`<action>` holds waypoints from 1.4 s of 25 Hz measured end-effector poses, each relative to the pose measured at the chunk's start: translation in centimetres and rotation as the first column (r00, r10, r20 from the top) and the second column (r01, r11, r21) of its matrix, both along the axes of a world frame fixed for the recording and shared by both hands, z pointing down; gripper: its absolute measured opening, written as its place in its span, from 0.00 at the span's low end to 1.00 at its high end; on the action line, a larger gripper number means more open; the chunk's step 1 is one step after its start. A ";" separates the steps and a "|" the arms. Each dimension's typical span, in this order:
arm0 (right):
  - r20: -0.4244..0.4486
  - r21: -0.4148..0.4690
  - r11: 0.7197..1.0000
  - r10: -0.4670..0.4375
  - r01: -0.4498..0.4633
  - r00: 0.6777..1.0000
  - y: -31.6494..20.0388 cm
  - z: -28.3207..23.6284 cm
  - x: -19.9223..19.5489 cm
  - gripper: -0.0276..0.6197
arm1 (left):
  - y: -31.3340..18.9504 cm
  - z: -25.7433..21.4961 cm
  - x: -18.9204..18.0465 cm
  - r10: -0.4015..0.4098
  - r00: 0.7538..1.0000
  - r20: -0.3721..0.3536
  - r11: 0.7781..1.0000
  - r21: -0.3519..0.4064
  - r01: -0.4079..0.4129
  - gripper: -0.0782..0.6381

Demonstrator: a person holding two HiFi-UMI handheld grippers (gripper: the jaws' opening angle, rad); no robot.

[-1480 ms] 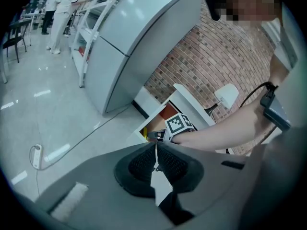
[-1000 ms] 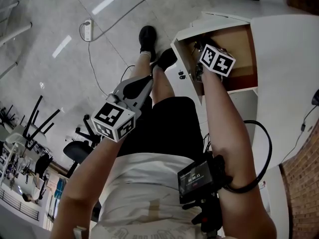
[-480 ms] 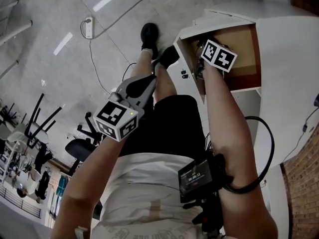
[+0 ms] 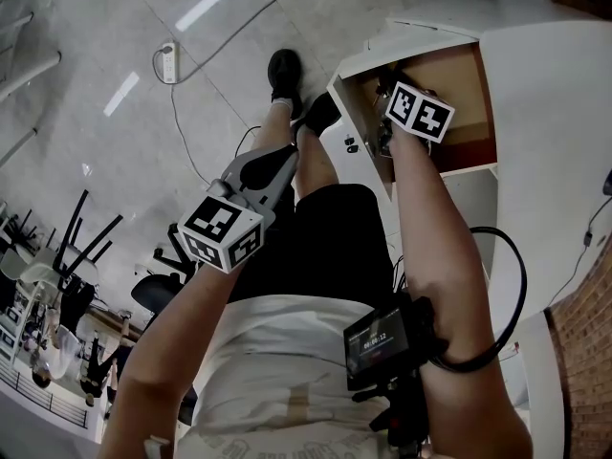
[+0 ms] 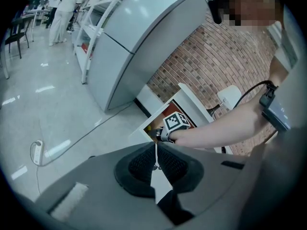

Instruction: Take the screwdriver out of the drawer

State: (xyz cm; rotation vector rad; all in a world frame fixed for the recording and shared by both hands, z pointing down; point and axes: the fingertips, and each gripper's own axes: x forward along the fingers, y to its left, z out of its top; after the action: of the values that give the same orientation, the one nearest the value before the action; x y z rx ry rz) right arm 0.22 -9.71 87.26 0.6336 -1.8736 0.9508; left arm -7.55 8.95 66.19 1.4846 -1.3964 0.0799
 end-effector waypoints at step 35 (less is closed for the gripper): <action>0.165 0.032 0.999 -0.048 0.043 0.985 2.5 -9.2 4.5 0.15 | -3.6 -6.5 2.5 0.178 0.978 0.113 0.980 0.071 -0.186 0.13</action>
State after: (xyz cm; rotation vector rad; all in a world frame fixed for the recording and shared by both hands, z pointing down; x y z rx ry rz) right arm 4.67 -7.18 78.09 0.5397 -2.0426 0.9741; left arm -5.02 5.39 59.68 1.6954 -1.3581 0.2223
